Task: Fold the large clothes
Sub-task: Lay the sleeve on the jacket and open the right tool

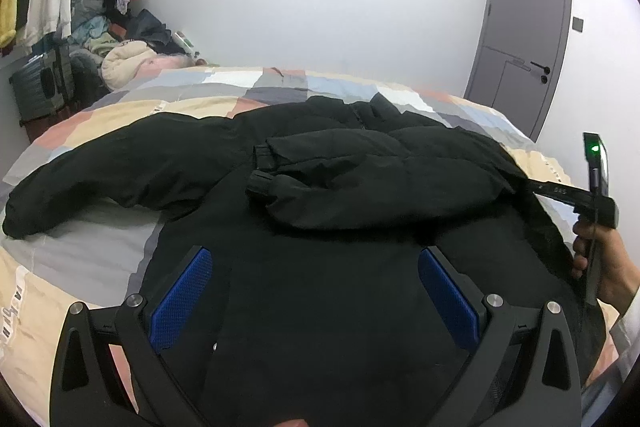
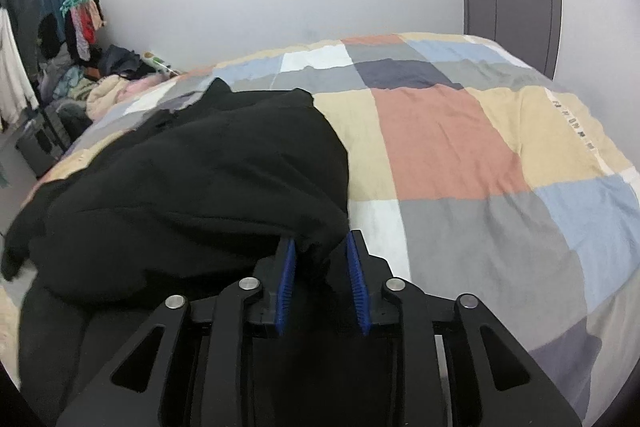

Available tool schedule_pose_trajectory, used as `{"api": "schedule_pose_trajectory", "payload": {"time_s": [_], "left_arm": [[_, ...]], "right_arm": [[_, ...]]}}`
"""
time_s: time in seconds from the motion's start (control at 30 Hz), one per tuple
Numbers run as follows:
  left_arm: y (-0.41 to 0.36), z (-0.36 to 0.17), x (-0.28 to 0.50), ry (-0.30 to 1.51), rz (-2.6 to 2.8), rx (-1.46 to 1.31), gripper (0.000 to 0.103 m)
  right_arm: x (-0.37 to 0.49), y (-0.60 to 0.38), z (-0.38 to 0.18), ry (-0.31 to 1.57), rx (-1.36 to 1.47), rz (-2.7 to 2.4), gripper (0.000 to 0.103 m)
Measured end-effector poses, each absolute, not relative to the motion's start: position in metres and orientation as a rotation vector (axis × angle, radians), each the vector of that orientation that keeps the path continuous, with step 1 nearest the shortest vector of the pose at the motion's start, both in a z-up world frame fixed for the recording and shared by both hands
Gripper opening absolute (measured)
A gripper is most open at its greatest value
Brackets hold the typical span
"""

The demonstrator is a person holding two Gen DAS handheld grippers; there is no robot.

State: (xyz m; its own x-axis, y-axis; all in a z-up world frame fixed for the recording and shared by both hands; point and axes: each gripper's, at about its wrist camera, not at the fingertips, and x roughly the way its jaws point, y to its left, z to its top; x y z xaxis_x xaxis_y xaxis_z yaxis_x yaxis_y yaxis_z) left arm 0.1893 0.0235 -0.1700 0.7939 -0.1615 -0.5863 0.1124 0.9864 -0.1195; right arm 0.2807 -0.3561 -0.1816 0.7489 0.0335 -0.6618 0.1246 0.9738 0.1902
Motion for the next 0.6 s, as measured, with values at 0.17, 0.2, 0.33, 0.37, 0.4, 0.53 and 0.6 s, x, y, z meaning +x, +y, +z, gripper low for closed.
{"api": "schedule_pose_trajectory", "payload": {"time_s": [0.17, 0.2, 0.33, 0.37, 0.4, 0.53, 0.6], "left_arm": [[0.023, -0.166, 0.182, 0.626, -0.160, -0.087, 0.103], [0.023, -0.165, 0.180, 0.624, -0.164, -0.089, 0.103], [0.022, -0.161, 0.172, 0.611, -0.173, -0.086, 0.103], [0.022, -0.160, 0.170, 0.607, -0.176, -0.088, 0.103], [0.022, -0.159, 0.169, 0.606, -0.178, -0.089, 0.103], [0.022, -0.154, 0.163, 0.595, -0.185, -0.096, 0.103], [0.023, -0.151, 0.159, 0.590, -0.185, -0.098, 0.103]], "right_arm": [[0.256, -0.342, -0.151, 0.652, 0.251, -0.018, 0.033], [0.251, -0.338, -0.145, 0.639, 0.255, -0.012, 0.033], [0.234, -0.320, -0.127, 0.599, 0.246, 0.023, 0.033], [0.229, -0.314, -0.124, 0.589, 0.239, 0.032, 0.034], [0.222, -0.306, -0.119, 0.578, 0.233, 0.042, 0.034], [0.200, -0.286, -0.113, 0.556, 0.250, 0.090, 0.034], [0.186, -0.273, -0.110, 0.547, 0.243, 0.123, 0.034]]}}
